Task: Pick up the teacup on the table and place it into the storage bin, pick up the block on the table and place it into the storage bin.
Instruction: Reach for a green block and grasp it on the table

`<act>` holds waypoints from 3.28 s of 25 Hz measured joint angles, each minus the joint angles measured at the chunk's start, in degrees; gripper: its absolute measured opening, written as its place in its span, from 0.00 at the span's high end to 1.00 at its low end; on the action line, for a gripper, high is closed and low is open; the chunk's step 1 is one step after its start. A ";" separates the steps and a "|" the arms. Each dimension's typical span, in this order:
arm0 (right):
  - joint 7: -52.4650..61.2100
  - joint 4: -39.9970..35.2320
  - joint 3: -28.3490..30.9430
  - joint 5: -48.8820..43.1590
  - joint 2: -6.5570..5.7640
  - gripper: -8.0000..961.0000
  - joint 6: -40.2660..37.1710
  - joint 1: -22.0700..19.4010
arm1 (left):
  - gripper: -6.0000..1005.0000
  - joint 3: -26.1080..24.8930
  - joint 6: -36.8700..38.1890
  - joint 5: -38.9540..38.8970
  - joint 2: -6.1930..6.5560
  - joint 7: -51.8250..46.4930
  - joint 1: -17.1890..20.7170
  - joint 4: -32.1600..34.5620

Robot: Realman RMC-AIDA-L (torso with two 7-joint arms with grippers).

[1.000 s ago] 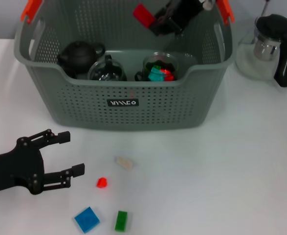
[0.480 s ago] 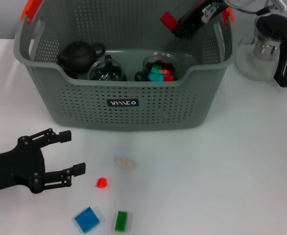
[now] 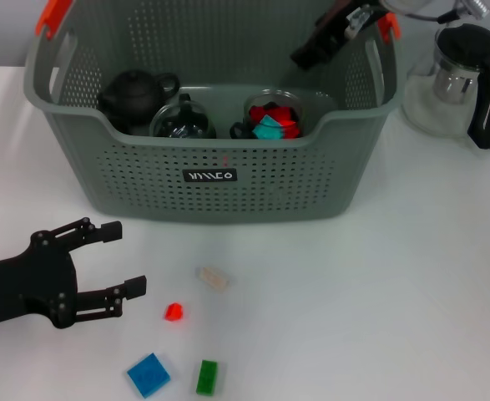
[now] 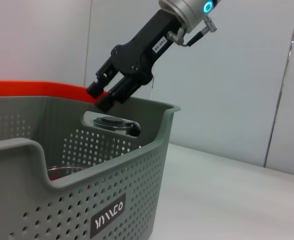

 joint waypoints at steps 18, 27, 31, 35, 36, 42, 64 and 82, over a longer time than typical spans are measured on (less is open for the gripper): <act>-0.72 -34.77 0.44 27.40 -0.35 0.03 -20.30 -12.66 | 0.13 -0.14 0.01 0.00 -0.01 0.07 0.05 0.00; -2.18 -30.08 -8.79 28.88 0.02 0.02 -27.74 -18.90 | 0.13 -0.05 0.00 0.01 0.00 0.41 0.34 0.44; -2.16 -24.16 -17.15 29.95 0.24 0.02 -25.52 -19.10 | 0.13 0.09 0.00 0.01 0.00 0.79 0.12 0.42; -2.44 -16.07 -25.03 31.63 0.45 0.02 -20.43 -16.42 | 0.13 0.22 -0.02 0.01 0.00 1.21 0.03 0.33; -2.56 -13.95 -26.91 32.36 0.56 0.02 -19.03 -15.38 | 0.13 0.23 -0.02 0.01 0.00 1.24 0.02 0.31; -2.36 -2.44 -36.72 35.72 0.76 0.02 -9.44 -9.69 | 0.13 0.23 -0.28 0.01 -0.03 1.31 0.00 0.11; -2.83 6.20 -50.65 39.64 1.42 0.05 7.41 -8.05 | 0.13 0.17 -0.75 0.01 -0.18 1.32 0.00 -0.44; -4.84 7.14 -51.48 39.91 1.41 0.40 9.43 -8.30 | 0.13 0.08 -0.88 0.01 -0.18 1.32 0.00 -0.53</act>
